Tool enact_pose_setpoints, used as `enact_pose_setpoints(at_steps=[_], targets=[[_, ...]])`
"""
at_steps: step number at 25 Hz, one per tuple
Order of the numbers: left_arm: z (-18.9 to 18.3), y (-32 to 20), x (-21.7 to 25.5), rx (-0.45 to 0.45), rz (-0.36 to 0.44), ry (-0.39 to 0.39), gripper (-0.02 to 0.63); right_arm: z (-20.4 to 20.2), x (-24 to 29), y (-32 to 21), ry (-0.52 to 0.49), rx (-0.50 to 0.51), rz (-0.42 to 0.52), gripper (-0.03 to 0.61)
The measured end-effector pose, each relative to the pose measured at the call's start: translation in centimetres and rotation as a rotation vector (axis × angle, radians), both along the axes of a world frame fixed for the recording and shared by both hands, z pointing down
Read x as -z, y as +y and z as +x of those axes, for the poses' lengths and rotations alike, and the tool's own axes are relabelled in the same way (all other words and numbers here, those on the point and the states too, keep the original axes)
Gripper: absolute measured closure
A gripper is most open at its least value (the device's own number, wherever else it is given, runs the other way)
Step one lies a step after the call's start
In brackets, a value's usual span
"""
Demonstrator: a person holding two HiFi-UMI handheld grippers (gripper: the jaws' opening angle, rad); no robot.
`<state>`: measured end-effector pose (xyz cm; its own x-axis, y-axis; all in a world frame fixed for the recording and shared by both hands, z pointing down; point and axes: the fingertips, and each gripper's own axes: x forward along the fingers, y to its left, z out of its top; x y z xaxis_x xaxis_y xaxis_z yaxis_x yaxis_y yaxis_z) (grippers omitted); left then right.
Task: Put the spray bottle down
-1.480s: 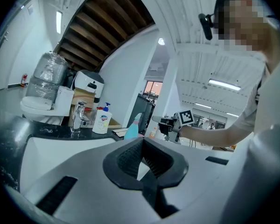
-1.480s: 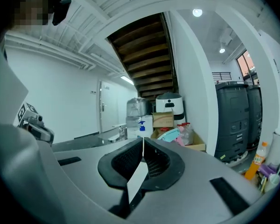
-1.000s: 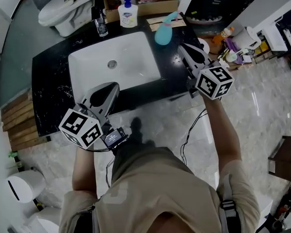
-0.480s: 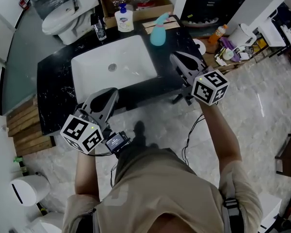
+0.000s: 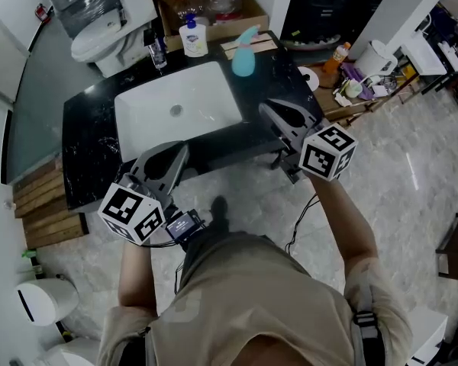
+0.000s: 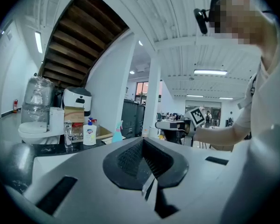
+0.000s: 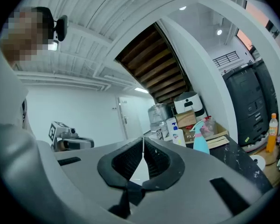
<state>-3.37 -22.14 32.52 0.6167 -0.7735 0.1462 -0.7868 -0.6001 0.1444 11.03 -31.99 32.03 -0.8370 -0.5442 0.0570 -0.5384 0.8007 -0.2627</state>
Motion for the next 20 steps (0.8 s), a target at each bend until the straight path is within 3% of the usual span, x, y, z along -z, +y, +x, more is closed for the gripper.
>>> enact_pose_setpoints(at_steps=[20], targets=[[1.9, 2.2, 1.7, 0.020, 0.046, -0.055, 0.604, -0.8, 2.9, 5.9, -0.042, 0.135, 0.047, 0.555]])
